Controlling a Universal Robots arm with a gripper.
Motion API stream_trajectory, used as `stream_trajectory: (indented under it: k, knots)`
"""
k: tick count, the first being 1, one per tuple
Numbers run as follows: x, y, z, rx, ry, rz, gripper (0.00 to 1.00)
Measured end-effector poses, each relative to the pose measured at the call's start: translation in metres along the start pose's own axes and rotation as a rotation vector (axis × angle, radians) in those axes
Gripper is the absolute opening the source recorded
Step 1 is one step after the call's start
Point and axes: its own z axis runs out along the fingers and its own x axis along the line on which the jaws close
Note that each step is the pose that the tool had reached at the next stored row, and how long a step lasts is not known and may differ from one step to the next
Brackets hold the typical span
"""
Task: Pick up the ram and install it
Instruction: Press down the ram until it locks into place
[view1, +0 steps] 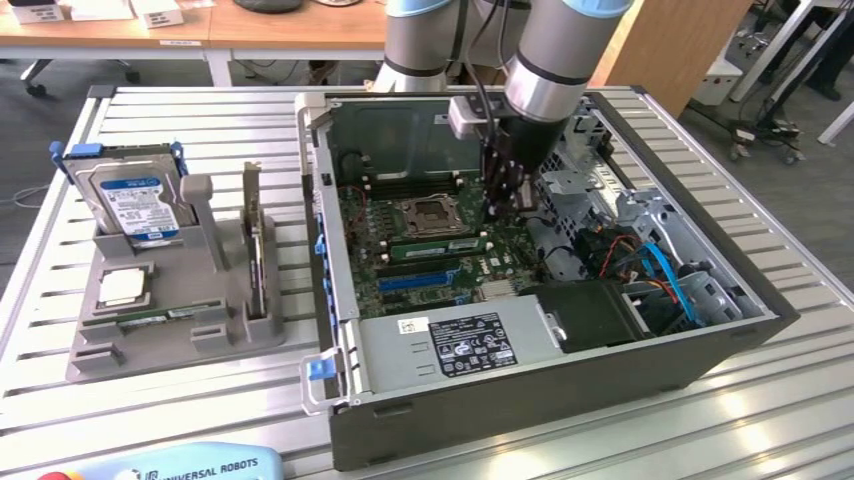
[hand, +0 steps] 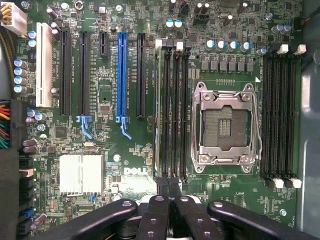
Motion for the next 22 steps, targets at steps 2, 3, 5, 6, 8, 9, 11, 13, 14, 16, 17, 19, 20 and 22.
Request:
stream_trajectory:
  k: [2,3,5,6,8,9,11,13,14,16,17,19,20,22]
  knots:
    - [0.0001,-0.0001,0.0015,0.0000,0.0000,0.000,0.10]
    - [0.0001,-0.0001,0.0022,0.0000,0.0000,0.000,0.10]
    - [0.0002,-0.0002,0.0034,0.0000,0.0001,0.000,0.10]
    - [0.0002,-0.0002,0.0040,0.0000,0.0001,0.000,0.10]
    - [0.0002,-0.0002,0.0053,0.0000,0.0000,0.000,0.10]
    - [0.0003,-0.0003,0.0060,0.0000,0.0000,0.000,0.10]
    - [0.0003,-0.0003,0.0072,0.0000,0.0001,0.000,0.10]
    - [0.0004,-0.0003,0.0077,-0.0001,0.0003,0.000,0.10]
    - [0.0004,-0.0003,0.0077,-0.0001,0.0003,0.000,0.10]
    - [0.0003,-0.0003,0.0078,0.0000,0.0002,0.000,0.10]
    - [0.0003,-0.0003,0.0078,0.0000,0.0001,0.000,0.10]
    - [0.0004,-0.0003,0.0079,0.0001,-0.0001,0.000,0.10]
    - [0.0006,-0.0003,0.0079,0.0001,-0.0002,0.000,0.10]
    - [0.0014,-0.0003,0.0078,0.0000,0.0000,0.000,0.10]
